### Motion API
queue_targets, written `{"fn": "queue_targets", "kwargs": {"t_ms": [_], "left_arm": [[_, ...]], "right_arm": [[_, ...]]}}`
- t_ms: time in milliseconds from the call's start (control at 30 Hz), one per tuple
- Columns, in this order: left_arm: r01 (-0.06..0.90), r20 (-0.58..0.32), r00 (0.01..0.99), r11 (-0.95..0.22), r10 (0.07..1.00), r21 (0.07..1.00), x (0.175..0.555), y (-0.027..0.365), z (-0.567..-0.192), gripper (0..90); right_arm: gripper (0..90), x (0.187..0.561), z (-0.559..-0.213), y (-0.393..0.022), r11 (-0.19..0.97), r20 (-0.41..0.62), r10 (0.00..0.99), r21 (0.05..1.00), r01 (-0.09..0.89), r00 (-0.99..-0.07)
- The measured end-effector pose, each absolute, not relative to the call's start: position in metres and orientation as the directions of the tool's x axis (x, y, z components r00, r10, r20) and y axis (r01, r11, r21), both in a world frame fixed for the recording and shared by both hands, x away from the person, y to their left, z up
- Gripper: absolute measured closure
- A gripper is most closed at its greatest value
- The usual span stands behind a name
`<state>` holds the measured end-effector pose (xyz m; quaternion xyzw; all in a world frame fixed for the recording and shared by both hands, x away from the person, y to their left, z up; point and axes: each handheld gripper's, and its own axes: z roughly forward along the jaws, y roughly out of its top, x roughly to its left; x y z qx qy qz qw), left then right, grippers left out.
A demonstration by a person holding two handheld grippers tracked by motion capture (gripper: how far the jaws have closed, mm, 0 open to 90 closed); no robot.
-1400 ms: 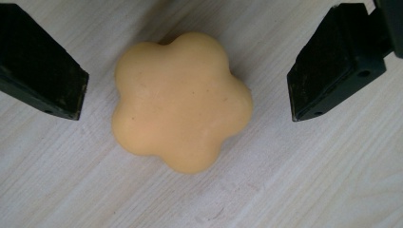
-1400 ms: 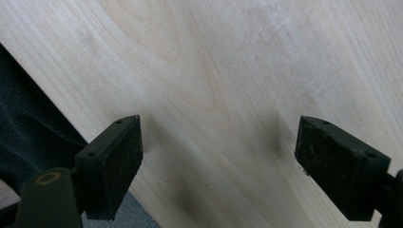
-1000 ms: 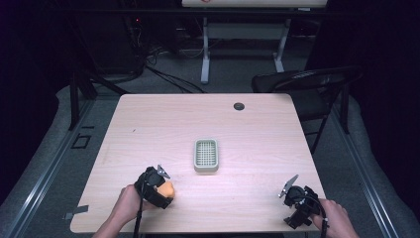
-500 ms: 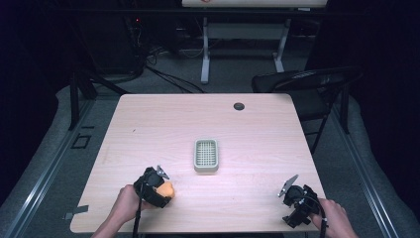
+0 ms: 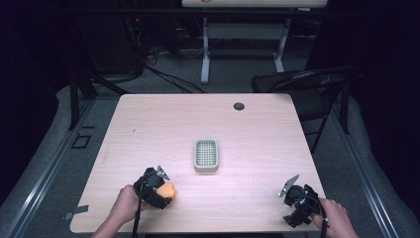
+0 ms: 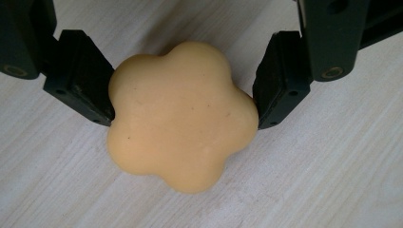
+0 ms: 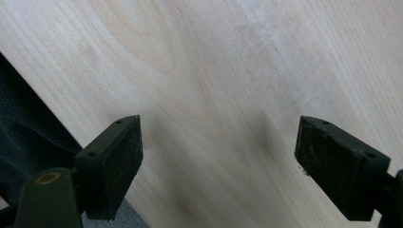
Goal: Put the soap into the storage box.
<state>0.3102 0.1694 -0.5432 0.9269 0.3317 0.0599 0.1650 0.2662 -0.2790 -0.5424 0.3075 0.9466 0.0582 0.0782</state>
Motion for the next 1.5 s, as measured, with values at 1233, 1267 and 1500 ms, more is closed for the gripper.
{"fn": "queue_targets", "kwargs": {"t_ms": [1233, 1267, 1500], "left_arm": [[0.574, 0.004, 0.778, -0.712, 0.629, 0.405, 0.322, 0.158, -0.525, 27.1], [0.574, 0.005, 0.776, -0.711, 0.63, 0.406, 0.323, 0.158, -0.524, 27.1], [0.574, 0.008, 0.774, -0.707, 0.633, 0.413, 0.332, 0.156, -0.521, 27.1]], "right_arm": [[15.8, 0.269, -0.543, -0.281, 0.808, -0.105, 0.588, 0.132, 0.574, -0.802], [15.8, 0.268, -0.544, -0.281, 0.808, -0.104, 0.586, 0.138, 0.572, -0.803], [15.8, 0.267, -0.544, -0.281, 0.799, -0.101, 0.598, 0.148, 0.583, -0.795]]}}
